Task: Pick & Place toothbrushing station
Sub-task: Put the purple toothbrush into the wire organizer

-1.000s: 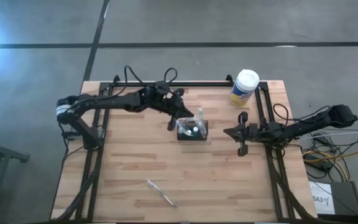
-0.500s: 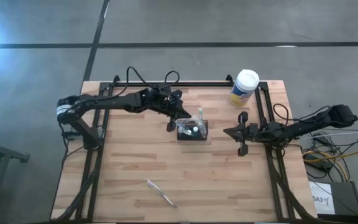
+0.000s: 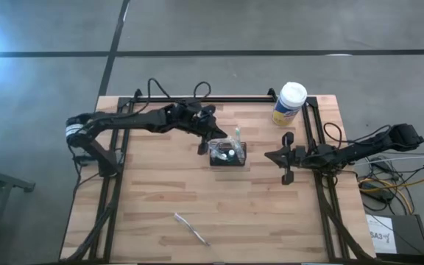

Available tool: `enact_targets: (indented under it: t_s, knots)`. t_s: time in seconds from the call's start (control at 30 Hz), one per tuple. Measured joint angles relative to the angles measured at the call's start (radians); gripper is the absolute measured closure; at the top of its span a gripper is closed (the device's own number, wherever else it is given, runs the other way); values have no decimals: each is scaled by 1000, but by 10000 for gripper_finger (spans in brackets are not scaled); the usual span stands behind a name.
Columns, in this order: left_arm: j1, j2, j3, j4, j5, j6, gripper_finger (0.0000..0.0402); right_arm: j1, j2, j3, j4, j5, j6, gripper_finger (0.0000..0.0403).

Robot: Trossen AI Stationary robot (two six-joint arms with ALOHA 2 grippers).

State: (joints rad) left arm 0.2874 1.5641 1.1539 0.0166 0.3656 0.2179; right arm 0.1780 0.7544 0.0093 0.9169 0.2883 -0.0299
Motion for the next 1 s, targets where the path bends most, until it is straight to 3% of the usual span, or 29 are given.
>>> enact_targets:
  t_s: [0.2,0.37,0.43,0.63,0.8,1.0]
  knots:
    - [0,-150,5,-107,13,-9,348,0,0,0,-5,0,0,394]
    - [-8,-350,-2,-318,126,-57,333,0,1,0,-24,0,4,394]
    - [-23,-447,-48,-360,126,-71,336,0,1,0,-23,0,5,394]
    - [-80,-807,-386,-165,3,-222,377,0,2,0,-23,0,24,394]
    - [-89,-1069,-701,37,-11,-350,395,0,2,0,-23,0,30,394]
    - [-89,-1274,-904,108,-16,-400,397,0,1,0,-7,0,127,394]
